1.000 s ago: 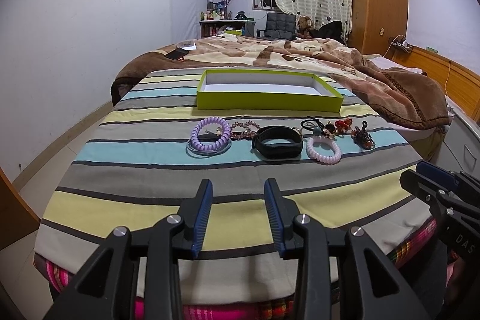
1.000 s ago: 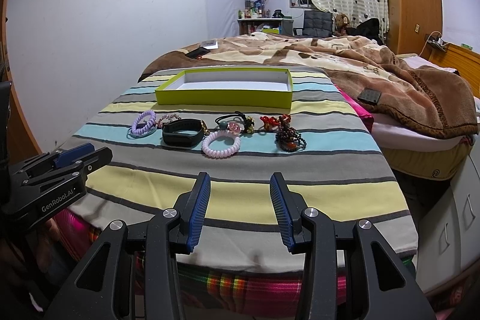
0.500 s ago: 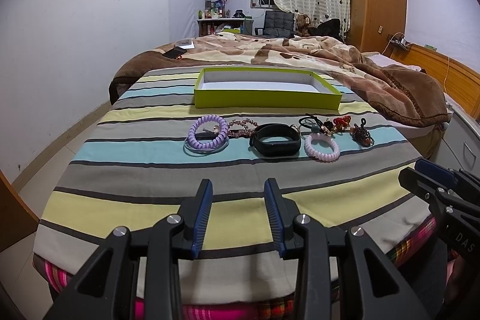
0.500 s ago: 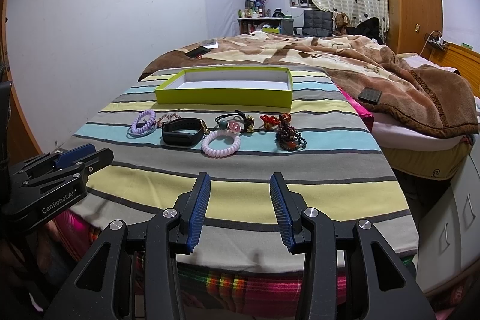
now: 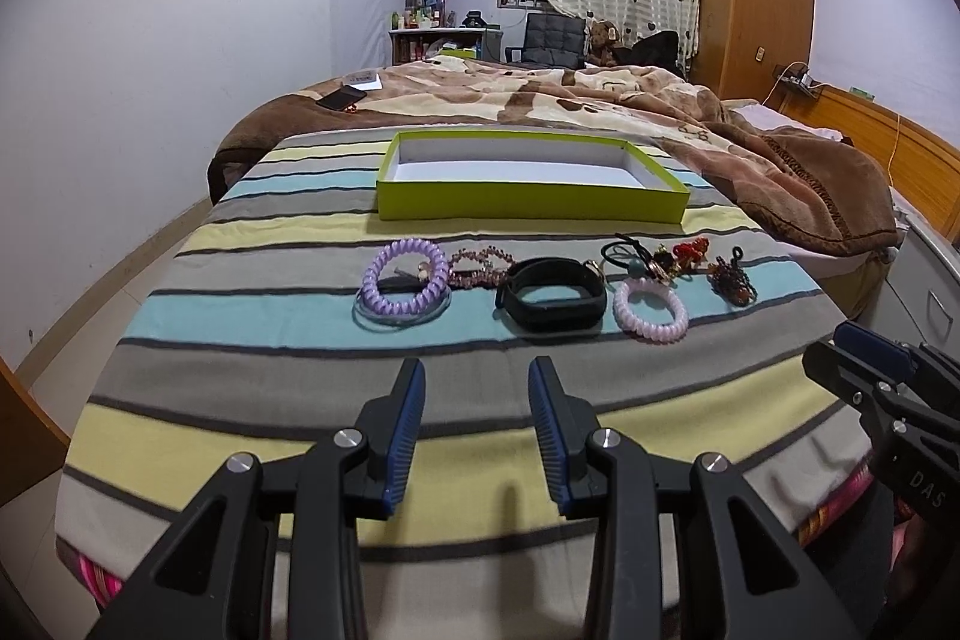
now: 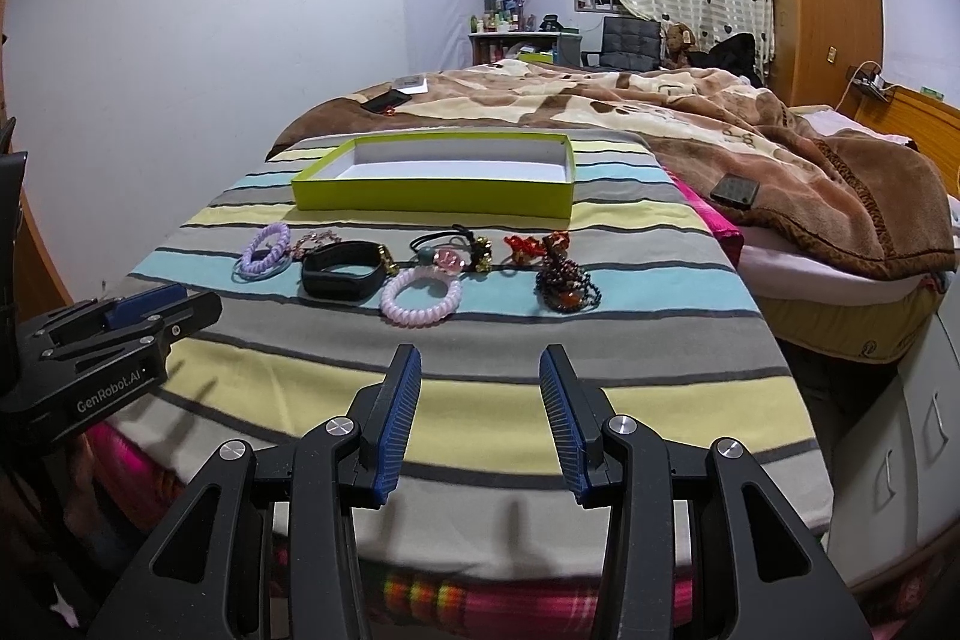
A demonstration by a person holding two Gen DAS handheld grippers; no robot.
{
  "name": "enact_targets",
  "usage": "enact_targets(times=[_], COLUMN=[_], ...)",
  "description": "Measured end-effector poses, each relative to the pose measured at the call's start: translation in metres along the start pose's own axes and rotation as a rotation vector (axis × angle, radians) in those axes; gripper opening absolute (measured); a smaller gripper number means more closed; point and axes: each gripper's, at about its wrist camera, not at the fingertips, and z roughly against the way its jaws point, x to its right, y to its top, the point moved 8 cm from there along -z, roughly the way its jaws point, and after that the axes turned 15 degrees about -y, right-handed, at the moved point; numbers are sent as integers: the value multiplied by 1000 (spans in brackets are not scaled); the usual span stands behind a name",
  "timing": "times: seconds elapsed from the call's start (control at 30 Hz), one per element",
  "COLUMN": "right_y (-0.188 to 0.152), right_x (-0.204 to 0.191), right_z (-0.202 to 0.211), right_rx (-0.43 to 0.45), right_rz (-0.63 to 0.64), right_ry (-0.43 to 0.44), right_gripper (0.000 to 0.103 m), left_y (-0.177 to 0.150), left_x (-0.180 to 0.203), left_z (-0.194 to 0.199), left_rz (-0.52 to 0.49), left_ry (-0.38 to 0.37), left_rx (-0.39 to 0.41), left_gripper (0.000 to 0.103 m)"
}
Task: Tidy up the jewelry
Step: 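Grasp the black watch band with the left tool while the right grasps the dark bead tassel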
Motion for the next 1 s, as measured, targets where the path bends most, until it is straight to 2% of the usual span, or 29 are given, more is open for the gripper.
enact_targets(times=[0.43,0.63,1.0], right_y=[18,22,27], right_x=[18,24,17], right_z=[-55,-86,-112], right_rx=[-73,-147,-231], right_rz=[-10,-9,43], right_ry=[-20,-8,22], right_gripper=[42,42,42], left_y=[23,28,30], left_x=[-8,-12,-10], left_z=[-42,-62,-85], left_rz=[33,68,72], left_ry=[-34,-57,-67], left_rx=[-54,-100,-175], left_gripper=[37,37,37])
